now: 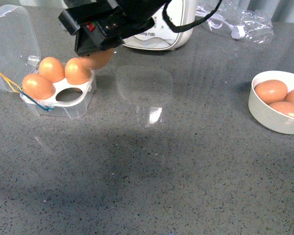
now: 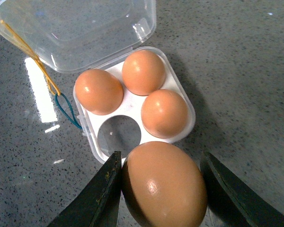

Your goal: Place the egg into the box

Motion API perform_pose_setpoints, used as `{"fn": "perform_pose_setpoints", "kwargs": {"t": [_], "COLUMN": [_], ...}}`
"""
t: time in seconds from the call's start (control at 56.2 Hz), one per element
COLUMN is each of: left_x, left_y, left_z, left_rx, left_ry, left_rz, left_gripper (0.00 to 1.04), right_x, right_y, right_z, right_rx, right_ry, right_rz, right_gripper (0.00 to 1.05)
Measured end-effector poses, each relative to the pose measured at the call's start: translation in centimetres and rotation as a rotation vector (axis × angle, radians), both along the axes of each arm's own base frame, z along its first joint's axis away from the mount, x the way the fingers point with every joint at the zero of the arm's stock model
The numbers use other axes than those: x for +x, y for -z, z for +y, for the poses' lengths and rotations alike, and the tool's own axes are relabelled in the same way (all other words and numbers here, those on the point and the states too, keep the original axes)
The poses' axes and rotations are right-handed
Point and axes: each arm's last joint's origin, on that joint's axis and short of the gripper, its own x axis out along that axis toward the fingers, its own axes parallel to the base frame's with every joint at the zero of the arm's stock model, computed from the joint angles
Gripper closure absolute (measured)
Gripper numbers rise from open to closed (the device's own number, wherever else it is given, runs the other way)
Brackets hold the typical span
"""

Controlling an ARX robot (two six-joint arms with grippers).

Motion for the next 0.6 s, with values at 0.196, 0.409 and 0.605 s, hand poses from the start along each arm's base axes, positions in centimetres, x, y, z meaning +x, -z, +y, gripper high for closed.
{"fn": "perform_pose_setpoints", "kwargs": {"t": [0.196,0.409,0.605], "left_x": [0.0,0.0,0.0], "left_y": [0.0,0.0,0.0], "left_z": [0.0,0.0,0.0], "left_rx": [0.0,0.0,0.0], "left_ry": [0.0,0.0,0.0], "left_rz": [0.0,0.0,0.0], "left_gripper": [0.07,0.07,0.07], "right_x": [0.2,0.1,0.0], "right_y": [1.0,2.2,2.8], "right_z": [2.2,3.6,4.0], "right_rx": [-0.008,-0.026,-0.037], "right_ry": [-0.026,-0.036,-0.042], "right_rz": [0.022,0.048,0.069], "right_gripper": [0.62,0.62,0.62]}}
